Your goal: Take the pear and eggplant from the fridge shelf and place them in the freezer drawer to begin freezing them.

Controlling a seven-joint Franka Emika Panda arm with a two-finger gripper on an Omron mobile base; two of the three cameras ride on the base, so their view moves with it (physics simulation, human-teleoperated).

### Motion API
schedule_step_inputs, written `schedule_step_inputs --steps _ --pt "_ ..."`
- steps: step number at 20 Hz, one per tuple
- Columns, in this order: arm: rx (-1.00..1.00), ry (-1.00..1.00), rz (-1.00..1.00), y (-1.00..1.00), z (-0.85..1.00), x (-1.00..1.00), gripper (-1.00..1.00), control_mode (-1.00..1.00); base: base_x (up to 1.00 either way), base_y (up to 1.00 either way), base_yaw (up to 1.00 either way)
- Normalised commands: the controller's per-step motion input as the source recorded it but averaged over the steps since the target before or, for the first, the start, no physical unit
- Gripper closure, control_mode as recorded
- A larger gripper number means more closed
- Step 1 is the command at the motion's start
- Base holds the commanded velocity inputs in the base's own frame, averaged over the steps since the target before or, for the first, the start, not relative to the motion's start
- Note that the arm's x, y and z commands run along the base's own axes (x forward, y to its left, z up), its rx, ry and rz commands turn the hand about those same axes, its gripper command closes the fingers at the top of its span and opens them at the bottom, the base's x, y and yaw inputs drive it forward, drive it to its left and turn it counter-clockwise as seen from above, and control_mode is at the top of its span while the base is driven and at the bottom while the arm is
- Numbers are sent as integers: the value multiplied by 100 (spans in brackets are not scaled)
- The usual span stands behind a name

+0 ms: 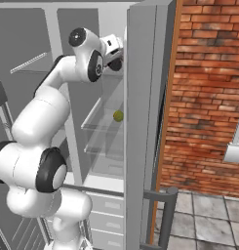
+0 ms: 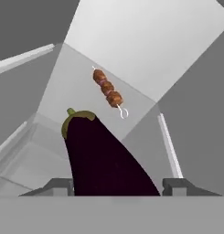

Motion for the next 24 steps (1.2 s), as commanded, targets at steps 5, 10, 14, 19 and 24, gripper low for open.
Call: schedule_step_inputs --steps 5,10,14,19,24 --pt "0 -26 11 44 10 -100 100 -100 0 0 0" --pt "0 -15 3 43 16 -100 100 -100 0 0 0" --pt "0 -8 0 19 20 -100 100 -100 0 0 0" --pt "4 1 0 9 14 -100 100 -100 0 0 0" --pt "15 22 0 25 12 -100 100 -100 0 0 0"
